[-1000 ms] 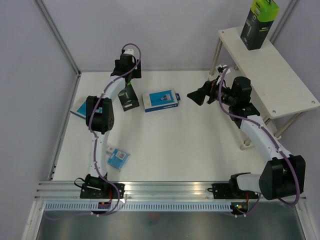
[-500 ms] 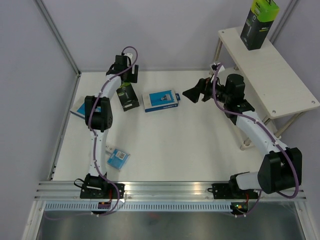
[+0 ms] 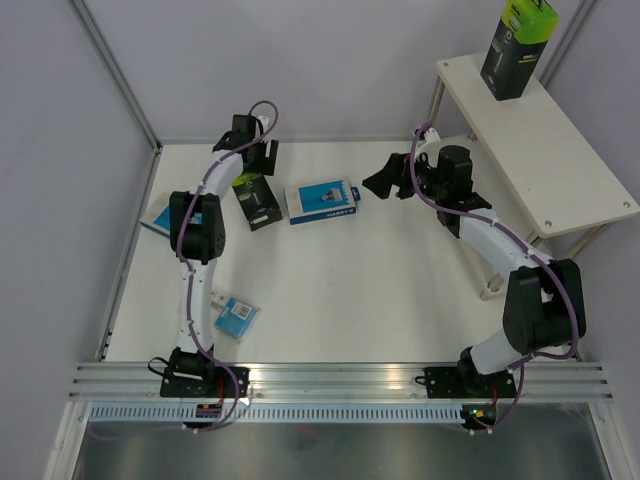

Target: Place and organize the shaving razors onto the shelf

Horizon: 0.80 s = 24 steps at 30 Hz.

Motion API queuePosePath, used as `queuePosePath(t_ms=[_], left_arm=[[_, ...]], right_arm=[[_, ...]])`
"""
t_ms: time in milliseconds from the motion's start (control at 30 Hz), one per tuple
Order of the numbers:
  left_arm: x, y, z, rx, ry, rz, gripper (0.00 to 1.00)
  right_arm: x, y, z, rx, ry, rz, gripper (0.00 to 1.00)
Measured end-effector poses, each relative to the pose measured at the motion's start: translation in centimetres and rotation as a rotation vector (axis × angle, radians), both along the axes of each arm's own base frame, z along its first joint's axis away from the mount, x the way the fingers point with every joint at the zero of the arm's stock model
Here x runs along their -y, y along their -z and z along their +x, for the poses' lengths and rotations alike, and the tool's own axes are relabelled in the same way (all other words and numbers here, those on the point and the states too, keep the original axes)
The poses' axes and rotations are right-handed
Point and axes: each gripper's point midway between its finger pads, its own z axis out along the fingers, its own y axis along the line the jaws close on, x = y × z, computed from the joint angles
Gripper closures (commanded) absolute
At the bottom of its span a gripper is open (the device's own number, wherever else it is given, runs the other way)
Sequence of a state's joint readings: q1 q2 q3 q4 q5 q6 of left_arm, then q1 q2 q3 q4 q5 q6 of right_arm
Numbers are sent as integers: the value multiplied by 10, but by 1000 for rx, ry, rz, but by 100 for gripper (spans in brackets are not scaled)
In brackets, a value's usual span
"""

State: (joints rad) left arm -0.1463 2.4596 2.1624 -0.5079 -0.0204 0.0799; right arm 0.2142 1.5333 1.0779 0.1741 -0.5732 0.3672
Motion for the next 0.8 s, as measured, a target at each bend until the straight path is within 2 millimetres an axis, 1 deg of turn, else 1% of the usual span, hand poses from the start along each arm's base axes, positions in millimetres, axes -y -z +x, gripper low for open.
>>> queuePosePath(t_ms=[67,133,233,300,367,433,500,567,600,633,800], left_arm=[[0,6,-7,-19,13,6,16],[1,10,-18,-49,29,0,18],[4,16,-38,-98,50,-10,18],[8,16,-54,-130,62,-20,20],[15,16,-70,-158,71,-46,22],[22,14,-87,-182,84,-73,23],[31,12,-109,-210,97,-92,23],[40,9,-130,-224,111,-100,23],[45,9,-144,-234,117,-114,23],[51,8,-151,-241,128,-120,23],[74,10,-197,-268,155,-161,24]], right_arm=[[1,3,7,0,21,-2,2],[3,8,14,1,43,-5,2],[3,17,27,-16,66,-2,2],[2,23,36,-36,80,4,2],[0,30,40,-64,92,32,2],[-2,27,42,-62,100,58,2],[-2,22,43,-51,109,85,2],[-1,20,42,-49,125,89,2],[0,20,41,-52,138,83,2],[2,18,41,-50,154,78,2],[5,7,31,-56,208,44,2]])
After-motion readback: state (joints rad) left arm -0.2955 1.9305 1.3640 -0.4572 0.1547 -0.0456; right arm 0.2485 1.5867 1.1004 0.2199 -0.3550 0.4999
